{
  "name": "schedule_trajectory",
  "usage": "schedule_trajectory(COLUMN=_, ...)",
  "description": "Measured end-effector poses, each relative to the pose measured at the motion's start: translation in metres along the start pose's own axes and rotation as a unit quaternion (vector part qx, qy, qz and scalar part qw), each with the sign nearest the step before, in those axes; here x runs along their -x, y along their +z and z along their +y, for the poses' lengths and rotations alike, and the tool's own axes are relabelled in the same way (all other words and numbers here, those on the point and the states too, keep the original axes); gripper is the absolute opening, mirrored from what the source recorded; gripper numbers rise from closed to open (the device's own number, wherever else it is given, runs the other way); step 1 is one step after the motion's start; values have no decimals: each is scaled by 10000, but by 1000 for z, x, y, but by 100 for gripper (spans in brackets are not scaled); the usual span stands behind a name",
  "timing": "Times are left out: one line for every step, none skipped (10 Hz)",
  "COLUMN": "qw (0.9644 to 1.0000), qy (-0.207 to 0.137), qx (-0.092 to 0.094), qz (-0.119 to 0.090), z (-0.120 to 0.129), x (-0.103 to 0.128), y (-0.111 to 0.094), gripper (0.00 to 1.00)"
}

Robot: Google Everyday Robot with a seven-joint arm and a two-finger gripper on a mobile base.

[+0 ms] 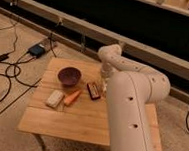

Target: Stand the bottle upright

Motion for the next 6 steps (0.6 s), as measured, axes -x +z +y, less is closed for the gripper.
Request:
schedule_trajectory(qw=10000, qy=-6, qx=5, qz=-19, z=0, x=-1, y=0, gripper=20)
schedule_trajectory(qw=10000, qy=-26, qx=-9, qz=-66, z=-1, x=0, y=-2, gripper=20)
schedule_trajectory(qw=9999, qy=-45, qx=-21, qz=-125, z=-1, x=0, y=-4, gripper=20)
schedule_trajectory(qw=9997, qy=-119, qx=-37, qz=-231, z=0, x=-1, y=-13, gripper=20)
schedule_trajectory(qw=9993, qy=-178, qx=-42, qz=-317, z=2, x=-3, y=-21, gripper=20)
schedule_trajectory(qw=9986, qy=-270, qx=-41, qz=-462, z=5, x=-6, y=-33, gripper=20)
